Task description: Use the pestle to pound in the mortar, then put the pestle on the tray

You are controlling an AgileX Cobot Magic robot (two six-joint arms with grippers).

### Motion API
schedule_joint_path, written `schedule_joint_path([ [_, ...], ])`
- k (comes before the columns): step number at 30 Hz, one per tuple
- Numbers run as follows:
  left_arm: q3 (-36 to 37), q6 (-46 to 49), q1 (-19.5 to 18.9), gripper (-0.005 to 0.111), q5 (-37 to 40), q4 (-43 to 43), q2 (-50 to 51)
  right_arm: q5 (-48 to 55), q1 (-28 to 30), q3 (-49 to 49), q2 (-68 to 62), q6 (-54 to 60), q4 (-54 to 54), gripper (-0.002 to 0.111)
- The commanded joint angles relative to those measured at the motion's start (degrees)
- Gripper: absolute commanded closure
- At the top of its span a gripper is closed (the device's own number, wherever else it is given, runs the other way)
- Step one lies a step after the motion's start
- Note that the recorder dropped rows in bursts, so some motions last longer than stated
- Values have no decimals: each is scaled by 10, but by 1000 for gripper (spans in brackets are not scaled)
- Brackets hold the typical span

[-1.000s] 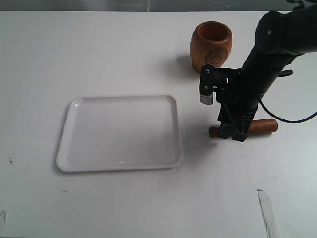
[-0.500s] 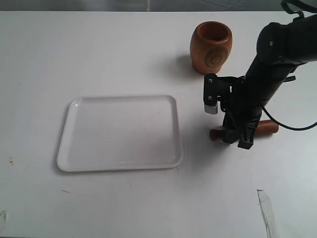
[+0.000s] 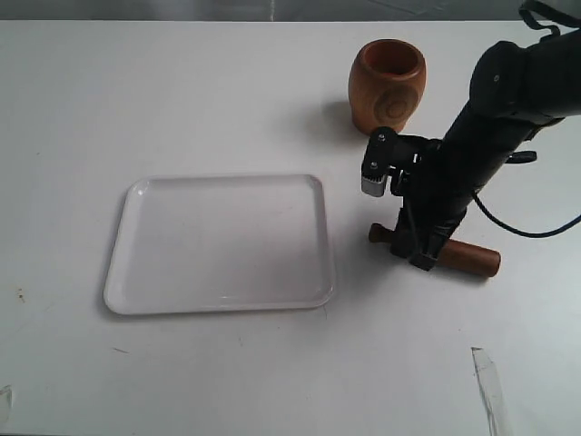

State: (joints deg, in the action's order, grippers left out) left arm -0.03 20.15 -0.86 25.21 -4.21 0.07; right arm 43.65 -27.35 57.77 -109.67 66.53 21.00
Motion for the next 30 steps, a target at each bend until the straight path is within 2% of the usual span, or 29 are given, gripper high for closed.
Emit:
schedule_joint_path([
  [1, 0, -5, 4, 107, -2, 4, -1, -76, -1, -3, 33, -14, 20, 108],
  [4, 0, -5, 4, 107, -2, 4, -1, -147, -1, -3, 76, -14, 35, 108],
  [12, 0, -5, 4, 107, -2, 4, -1, -391, 0, -3, 181, -4, 196, 108],
  [20, 0, -5, 4, 107, -2, 4, -1, -481, -1, 15, 176, -31, 242, 108],
  [25, 0, -5, 4, 107, -2, 4, -1, -593, -1, 30, 175, -207, 234, 108],
  [30, 0, -5, 4, 107, -2, 4, -1, -671, -1, 30, 172, -471, 62, 108],
])
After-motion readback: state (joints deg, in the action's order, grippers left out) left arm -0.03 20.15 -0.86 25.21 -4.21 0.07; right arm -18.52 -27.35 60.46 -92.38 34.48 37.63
